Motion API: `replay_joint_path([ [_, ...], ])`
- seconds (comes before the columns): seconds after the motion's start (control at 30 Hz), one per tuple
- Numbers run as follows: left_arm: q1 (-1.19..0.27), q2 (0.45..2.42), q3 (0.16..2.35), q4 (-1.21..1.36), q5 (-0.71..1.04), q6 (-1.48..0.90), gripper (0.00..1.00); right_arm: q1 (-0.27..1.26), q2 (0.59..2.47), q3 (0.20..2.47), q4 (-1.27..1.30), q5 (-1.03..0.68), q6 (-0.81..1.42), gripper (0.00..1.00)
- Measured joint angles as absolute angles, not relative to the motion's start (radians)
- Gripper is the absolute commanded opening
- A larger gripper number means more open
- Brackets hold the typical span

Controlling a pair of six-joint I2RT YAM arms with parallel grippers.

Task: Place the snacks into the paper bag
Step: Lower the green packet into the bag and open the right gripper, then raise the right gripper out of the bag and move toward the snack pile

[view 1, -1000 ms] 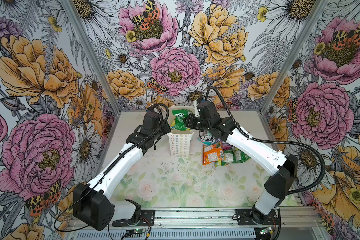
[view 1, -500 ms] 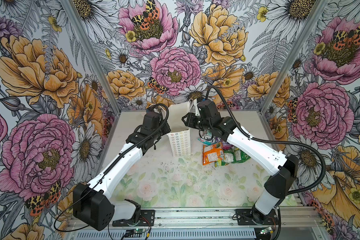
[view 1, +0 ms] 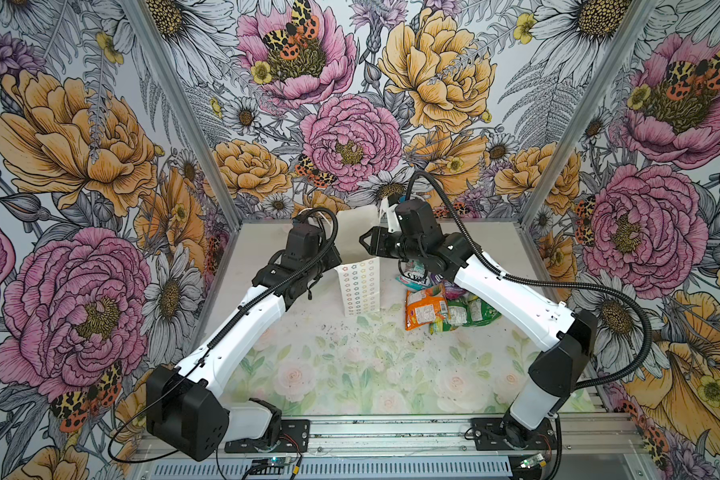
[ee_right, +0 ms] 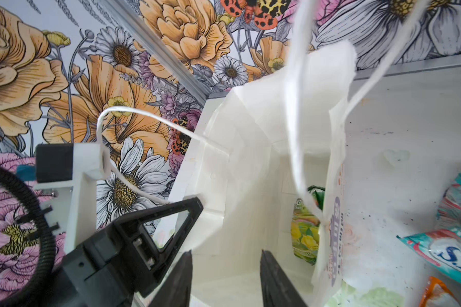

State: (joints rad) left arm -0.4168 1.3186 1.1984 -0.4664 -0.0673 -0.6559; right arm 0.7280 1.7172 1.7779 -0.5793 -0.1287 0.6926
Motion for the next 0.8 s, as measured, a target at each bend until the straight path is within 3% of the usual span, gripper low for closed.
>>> replay_joint_path([
  [0.43, -0.417, 1.319, 1.198, -0.467, -0.068, -0.656, 0.0, 0.728, 1.608, 1.728, -0.58, -0.163, 0.528, 0.59],
  [0.8, -0.428, 1.32, 1.205, -0.468, -0.067, -0.656, 0.0, 0.728, 1.494, 1.639, -0.623, -0.077, 0.487, 0.65],
])
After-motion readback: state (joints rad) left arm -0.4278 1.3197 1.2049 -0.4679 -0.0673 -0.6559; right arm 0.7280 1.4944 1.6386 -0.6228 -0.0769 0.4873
